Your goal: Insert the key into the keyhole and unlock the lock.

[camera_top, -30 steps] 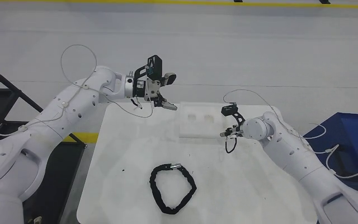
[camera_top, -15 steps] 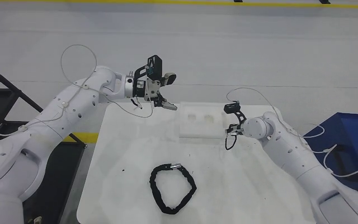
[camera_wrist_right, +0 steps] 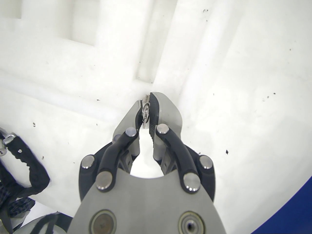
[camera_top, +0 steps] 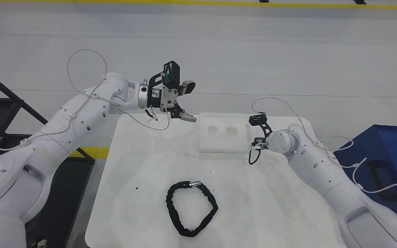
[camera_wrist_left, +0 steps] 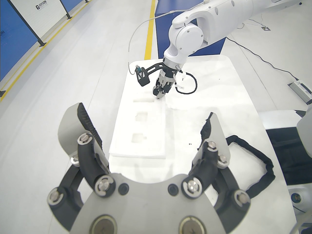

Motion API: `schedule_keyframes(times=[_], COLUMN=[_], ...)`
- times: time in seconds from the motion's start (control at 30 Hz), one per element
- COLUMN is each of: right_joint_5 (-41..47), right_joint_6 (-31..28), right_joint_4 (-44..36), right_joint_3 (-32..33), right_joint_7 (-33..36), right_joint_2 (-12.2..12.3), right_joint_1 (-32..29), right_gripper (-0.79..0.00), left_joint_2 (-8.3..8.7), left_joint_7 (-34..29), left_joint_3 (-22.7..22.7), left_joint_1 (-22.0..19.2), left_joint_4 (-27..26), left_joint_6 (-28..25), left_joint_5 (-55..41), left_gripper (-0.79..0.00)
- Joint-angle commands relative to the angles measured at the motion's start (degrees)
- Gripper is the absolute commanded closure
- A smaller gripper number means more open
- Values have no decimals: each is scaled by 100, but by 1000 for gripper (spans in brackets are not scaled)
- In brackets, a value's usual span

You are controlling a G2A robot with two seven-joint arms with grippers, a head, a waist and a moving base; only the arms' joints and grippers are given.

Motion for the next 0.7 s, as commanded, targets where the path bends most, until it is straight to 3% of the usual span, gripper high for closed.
schedule_keyframes(times=[0.0,0.33,0.67], right_joint_5=[-37,-405,-356], right_joint_6=[19,319,339], right_joint_4=[33,-287,-1413], right_joint_3=[-10,110,800], right_joint_7=[0,135,467], right_joint_2=[-25,-34,230], right_joint_1=[18,49,-342], right_gripper=[0,0,0], left_joint_2=[0,0,0], left_joint_7=[0,0,0], left_joint_3=[0,0,0], left_joint_1=[0,0,0], left_joint_4=[0,0,0], left_joint_6=[0,0,0], left_joint_5=[0,0,0], left_gripper=[-785,-785,-785])
